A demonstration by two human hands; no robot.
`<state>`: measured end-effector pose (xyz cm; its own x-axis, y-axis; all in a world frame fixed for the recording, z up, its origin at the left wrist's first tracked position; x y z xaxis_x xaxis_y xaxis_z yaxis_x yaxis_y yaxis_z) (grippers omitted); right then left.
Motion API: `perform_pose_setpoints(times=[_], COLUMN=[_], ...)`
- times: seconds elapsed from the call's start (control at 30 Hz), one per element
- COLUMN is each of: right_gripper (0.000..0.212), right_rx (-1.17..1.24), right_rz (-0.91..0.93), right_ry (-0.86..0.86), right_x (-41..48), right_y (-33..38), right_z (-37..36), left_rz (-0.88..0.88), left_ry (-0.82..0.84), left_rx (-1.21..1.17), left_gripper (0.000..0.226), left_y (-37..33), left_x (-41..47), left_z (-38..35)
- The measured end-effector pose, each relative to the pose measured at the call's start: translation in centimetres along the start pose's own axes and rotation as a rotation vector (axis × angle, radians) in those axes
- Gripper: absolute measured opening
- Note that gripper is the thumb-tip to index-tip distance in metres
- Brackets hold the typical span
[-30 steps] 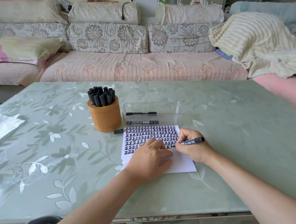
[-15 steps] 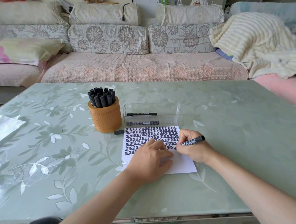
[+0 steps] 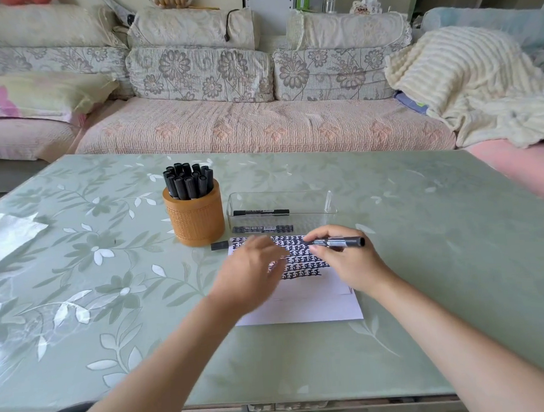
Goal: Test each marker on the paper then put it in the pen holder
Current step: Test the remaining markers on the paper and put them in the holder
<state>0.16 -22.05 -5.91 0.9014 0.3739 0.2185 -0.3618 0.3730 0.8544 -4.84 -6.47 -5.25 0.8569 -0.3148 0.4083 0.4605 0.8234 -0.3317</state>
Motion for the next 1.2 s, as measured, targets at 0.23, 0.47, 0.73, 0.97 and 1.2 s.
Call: perform_pose_setpoints(times=[0.23, 0.47, 0.73, 0.97, 1.2], right_gripper=[0.043, 0.039, 0.033, 0.018, 0.016], right_rx=[-0.048, -0.019, -0.211, -0.329, -0.414], right_rz=[0.038, -0.02, 0.027, -0.011, 0.063], right_ry=[0.197, 0.222, 0.254, 0.081, 0.044], right_x=[1.1, 2.3, 2.7, 3.3, 3.3], right_y=[2.1, 3.8, 4.6, 4.3, 5.5], right_z=[-3.6, -5.1, -5.6, -4.2, -4.0], left_rz=[0.359, 0.433, 0.394, 0.244, 0.158], left_ry=[-0.023, 0.123, -0.024, -0.09, -0.091], left_rx=[0.213, 0.233, -0.03, -0.129, -0.124], left_gripper=[0.031, 0.023, 0.021, 0.01, 0.012], left_y=[8.8, 11.3, 10.4, 7.9, 6.5], left_x=[-1.3, -2.0, -1.6, -1.3, -1.2], left_z=[3.1, 1.7, 4.6, 5.9, 5.8])
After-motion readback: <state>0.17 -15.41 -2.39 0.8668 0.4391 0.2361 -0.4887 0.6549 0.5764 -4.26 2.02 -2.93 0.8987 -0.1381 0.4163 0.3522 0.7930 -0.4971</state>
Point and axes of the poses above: each hand's wrist, its own x-axis towards the middle knuckle, its own z-axis out of the back of the hand, y = z × x, the point moved 10 cm from there along x, towards the middle knuckle, and after that the axes turned 6 degrees about y, right-handed, at the moved point
